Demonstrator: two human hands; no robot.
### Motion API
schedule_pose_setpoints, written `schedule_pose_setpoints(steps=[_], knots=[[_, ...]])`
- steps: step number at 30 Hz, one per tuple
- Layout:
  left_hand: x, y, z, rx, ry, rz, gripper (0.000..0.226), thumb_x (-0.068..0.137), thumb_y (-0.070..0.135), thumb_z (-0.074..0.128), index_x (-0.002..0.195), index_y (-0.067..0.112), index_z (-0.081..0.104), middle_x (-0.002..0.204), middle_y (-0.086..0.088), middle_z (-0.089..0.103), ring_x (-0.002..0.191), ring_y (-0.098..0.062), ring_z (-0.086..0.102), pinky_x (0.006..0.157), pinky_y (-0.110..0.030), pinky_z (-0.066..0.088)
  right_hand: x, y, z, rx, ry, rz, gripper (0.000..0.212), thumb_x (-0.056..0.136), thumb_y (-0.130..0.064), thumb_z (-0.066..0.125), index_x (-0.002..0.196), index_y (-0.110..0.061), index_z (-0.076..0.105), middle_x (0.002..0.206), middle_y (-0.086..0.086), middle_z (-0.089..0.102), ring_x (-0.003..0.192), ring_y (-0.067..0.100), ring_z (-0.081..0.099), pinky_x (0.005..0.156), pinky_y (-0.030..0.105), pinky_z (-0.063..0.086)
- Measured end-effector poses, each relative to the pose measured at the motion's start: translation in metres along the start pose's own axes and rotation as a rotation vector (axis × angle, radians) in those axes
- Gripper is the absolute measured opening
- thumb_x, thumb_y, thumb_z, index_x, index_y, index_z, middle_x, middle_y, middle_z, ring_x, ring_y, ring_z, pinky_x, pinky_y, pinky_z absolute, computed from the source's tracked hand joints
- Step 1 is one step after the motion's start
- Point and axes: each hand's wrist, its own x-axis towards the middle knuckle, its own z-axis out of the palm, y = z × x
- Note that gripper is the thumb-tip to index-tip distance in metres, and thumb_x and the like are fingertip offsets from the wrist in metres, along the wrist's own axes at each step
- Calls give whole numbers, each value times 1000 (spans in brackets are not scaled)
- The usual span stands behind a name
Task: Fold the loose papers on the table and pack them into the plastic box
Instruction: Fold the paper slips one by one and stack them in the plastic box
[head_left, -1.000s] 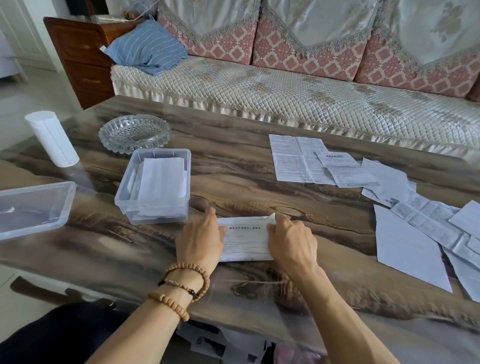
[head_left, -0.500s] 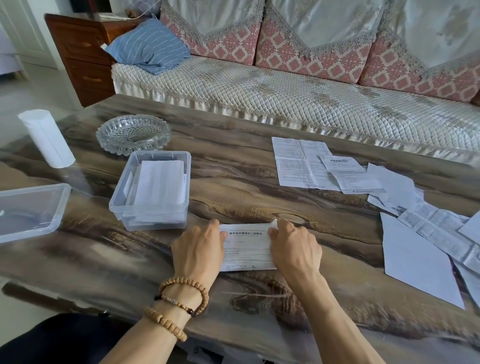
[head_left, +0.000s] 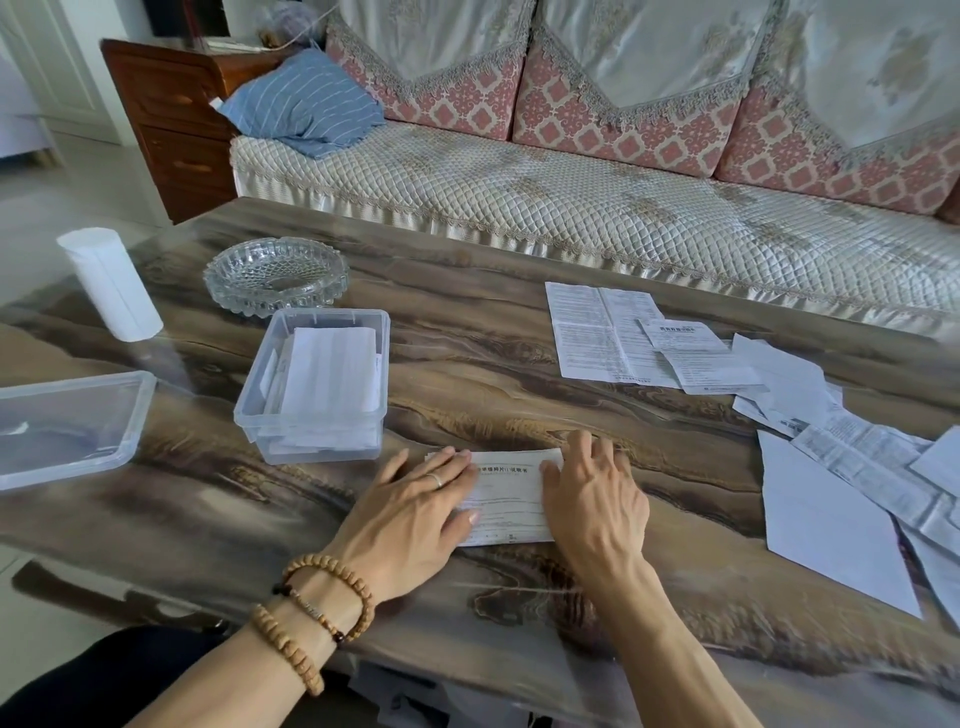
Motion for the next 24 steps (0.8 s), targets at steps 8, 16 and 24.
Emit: schedule_pose_setpoints(steps=[8, 16, 24], knots=[[-2, -3, -4, 44, -109, -20, 87, 80, 60, -10, 156, 21, 7, 163, 9, -4, 148, -3, -10, 122, -40, -2, -18, -3, 7, -56, -315, -519, 75, 90, -61, -10, 156, -27, -1, 162, -8, -12, 149, 11, -13, 117, 55, -15], [-9, -9, -12, 15, -214, -73, 66, 102, 53, 20, 156, 20, 0, 161, 9, -13, 145, -9, -24, 119, -38, -14, -10, 44, -15, -207, -312, -469, 78, 86, -59, -15, 156, -27, 1, 162, -10, -9, 148, 17, -19, 115, 51, -20], [-9, -9, -13, 20, -216, -72, 69, 102, 53, 23, 156, 16, -1, 162, 4, -12, 147, -9, -18, 121, -38, -9, -24, -16, 8, -78, -294, -504, 85, 82, -64, -21, 156, -26, -1, 163, -6, -10, 150, 14, -12, 118, 53, -12]])
